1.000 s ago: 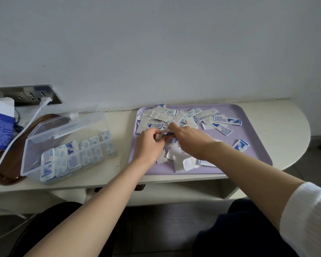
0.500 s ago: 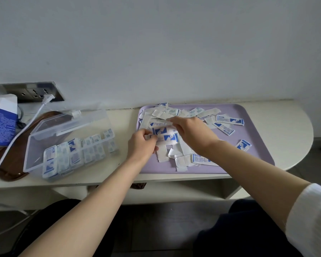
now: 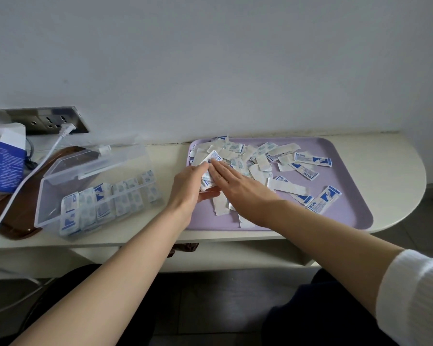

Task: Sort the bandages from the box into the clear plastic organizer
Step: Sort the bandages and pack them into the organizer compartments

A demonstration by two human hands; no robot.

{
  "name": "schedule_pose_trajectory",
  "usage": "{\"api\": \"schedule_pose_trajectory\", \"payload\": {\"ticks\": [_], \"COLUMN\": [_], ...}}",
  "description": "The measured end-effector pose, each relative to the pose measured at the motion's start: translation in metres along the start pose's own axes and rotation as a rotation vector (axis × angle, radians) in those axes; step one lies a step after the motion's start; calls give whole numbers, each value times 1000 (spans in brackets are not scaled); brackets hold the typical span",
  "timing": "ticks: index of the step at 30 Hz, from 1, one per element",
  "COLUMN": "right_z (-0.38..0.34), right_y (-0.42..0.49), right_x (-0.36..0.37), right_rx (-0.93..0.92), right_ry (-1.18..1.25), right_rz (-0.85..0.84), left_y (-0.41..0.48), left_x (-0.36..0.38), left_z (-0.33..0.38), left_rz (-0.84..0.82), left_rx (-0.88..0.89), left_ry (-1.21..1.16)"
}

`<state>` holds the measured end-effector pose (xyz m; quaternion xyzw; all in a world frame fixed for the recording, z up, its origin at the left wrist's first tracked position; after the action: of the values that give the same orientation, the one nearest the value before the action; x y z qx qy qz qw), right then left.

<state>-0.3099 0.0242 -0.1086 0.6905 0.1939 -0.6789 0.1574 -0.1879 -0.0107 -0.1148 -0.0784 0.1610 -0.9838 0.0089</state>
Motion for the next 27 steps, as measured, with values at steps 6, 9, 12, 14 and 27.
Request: {"api": "schedule_pose_trajectory", "payload": {"ticks": [6, 9, 12, 14, 27], "right_z": [3, 8, 10, 9, 13], "right_y": [10, 11, 8, 7, 12], "right_x": [6, 2, 4, 9, -7], "right_rx": [20, 71, 98, 126, 218], "right_ry": [14, 18, 13, -8, 106], "right_rz": [134, 228, 238, 213, 289], "left_y": [4, 4, 1, -1, -11], "left_x": [-11, -13, -14, -16, -29], "left_z": [-4, -4, -11, -17, -34], "left_rz": [-5, -36, -40, -43, -97], "left_rx": [126, 244, 350, 394, 472], "left_ry": [337, 609, 794, 859, 1044]}}
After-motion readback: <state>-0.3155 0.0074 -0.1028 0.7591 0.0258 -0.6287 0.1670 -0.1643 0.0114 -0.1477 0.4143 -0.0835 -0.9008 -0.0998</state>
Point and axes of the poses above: each hand's wrist, its own y-axis towards the middle knuckle, its own x-axis out of the palm, z = x × y, the point moved 2 cm from there along y, towards the middle knuckle, and after that the axes turned 4 degrees about -y, right-handed, at the moved point
